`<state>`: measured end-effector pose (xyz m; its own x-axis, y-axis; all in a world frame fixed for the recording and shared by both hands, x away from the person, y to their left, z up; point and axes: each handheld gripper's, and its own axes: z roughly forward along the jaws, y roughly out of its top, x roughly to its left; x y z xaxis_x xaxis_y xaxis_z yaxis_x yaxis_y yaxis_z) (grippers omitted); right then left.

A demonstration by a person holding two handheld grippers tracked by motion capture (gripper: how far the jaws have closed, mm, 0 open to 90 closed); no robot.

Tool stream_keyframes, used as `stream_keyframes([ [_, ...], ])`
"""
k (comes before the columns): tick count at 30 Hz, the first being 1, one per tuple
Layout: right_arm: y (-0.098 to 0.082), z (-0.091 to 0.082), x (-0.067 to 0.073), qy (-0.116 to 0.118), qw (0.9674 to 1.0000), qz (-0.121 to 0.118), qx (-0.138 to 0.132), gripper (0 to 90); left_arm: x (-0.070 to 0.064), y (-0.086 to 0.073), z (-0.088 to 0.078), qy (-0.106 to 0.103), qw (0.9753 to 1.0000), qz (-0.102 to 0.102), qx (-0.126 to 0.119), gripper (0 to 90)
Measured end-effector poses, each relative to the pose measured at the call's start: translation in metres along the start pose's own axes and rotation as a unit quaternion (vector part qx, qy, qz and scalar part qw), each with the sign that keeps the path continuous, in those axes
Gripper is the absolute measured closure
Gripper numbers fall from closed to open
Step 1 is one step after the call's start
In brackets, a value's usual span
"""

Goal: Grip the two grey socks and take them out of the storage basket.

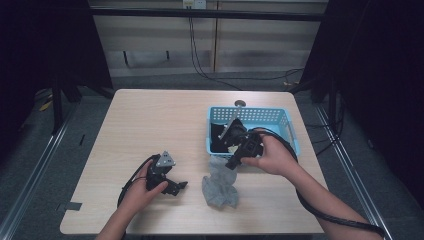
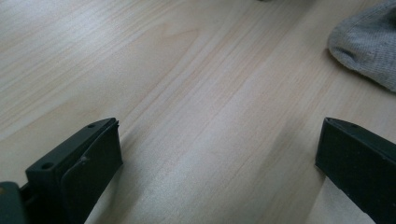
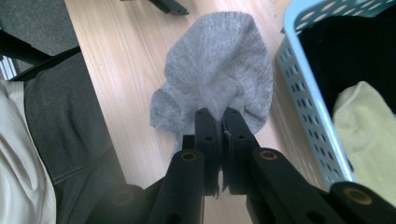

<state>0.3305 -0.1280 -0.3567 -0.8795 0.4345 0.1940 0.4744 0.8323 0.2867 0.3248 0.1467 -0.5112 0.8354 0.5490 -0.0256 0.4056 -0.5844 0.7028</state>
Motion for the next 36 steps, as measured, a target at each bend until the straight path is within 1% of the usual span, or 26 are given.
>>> stream_keyframes([
  [1, 0.0, 0.001, 0.001, 0.0, 1.0, 0.004, 0.003, 86.3, 0.0, 0.0, 0.0, 0.0, 1.0, 0.0, 0.0, 0.0],
  [7, -0.002, 0.015, 0.001, 0.004, 1.0, -0.004, 0.008, 86.2, 0.0, 0.0, 0.0, -0.001, 1.0, 0.0, 0.001, 0.0],
  [11, -0.003, 0.022, 0.003, 0.009, 0.9999, 0.0, 0.013, 86.1, 0.0, 0.0, 0.0, -0.001, 1.0, 0.0, 0.001, 0.0],
  [12, -0.004, 0.024, 0.002, 0.008, 0.9999, -0.004, 0.013, 86.1, 0.0, 0.0, 0.0, -0.001, 1.0, 0.0, 0.001, 0.0],
  [14, -0.004, 0.026, 0.003, 0.012, 0.9998, -0.006, 0.015, 86.1, 0.0, 0.0, 0.0, -0.001, 1.0, 0.0, 0.001, 0.0],
  [20, -0.006, 0.037, 0.004, 0.015, 0.9995, -0.002, 0.027, 85.8, 0.0, 0.0, 0.0, -0.001, 1.0, 0.0, 0.001, 0.0],
  [21, -0.007, 0.039, 0.003, 0.019, 0.9994, -0.006, 0.028, 85.7, 0.0, 0.0, 0.0, -0.001, 1.0, 0.0, 0.001, 0.0],
  [22, -0.007, 0.04, 0.003, 0.017, 0.9994, 0.0, 0.03, 85.7, 0.0, 0.0, 0.0, -0.001, 1.0, 0.0, 0.001, 0.0],
  [25, -0.009, 0.045, 0.001, 0.019, 0.9993, -0.003, 0.033, 85.6, 0.0, 0.0, 0.0, -0.001, 1.0, 0.0, 0.001, 0.0],
  [27, -0.01, 0.048, 0.001, 0.02, 0.9992, -0.003, 0.034, 85.4, 0.0, 0.0, 0.0, -0.001, 1.0, 0.0, 0.001, 0.0],
  [28, -0.01, 0.049, 0.002, 0.02, 0.9991, 0.002, 0.038, 85.3, 0.0, 0.0, 0.0, -0.001, 1.0, 0.0, 0.001, 0.0],
  [32, -0.013, 0.056, 0.001, 0.02, 0.9991, 0.001, 0.038, 84.9, 0.0, 0.0, 0.0, -0.001, 1.0, 0.0, 0.001, 0.0],
  [34, -0.014, 0.06, 0.001, 0.018, 0.999, 0.003, 0.041, 83.3, 0.0, 0.0, 0.0, -0.001, 1.0, 0.0, 0.001, 0.0],
  [35, -0.015, 0.061, 0.0, 0.019, 0.9989, -0.001, 0.043, 81.2, 0.0, 0.0, 0.0, -0.001, 1.0, 0.0, 0.001, 0.0],
  [36, -0.016, 0.062, 0.0, 0.021, 0.9988, 0.006, 0.043, 80.6, 0.0, 0.0, 0.0, -0.001, 1.0, 0.0, 0.001, 0.0],
])
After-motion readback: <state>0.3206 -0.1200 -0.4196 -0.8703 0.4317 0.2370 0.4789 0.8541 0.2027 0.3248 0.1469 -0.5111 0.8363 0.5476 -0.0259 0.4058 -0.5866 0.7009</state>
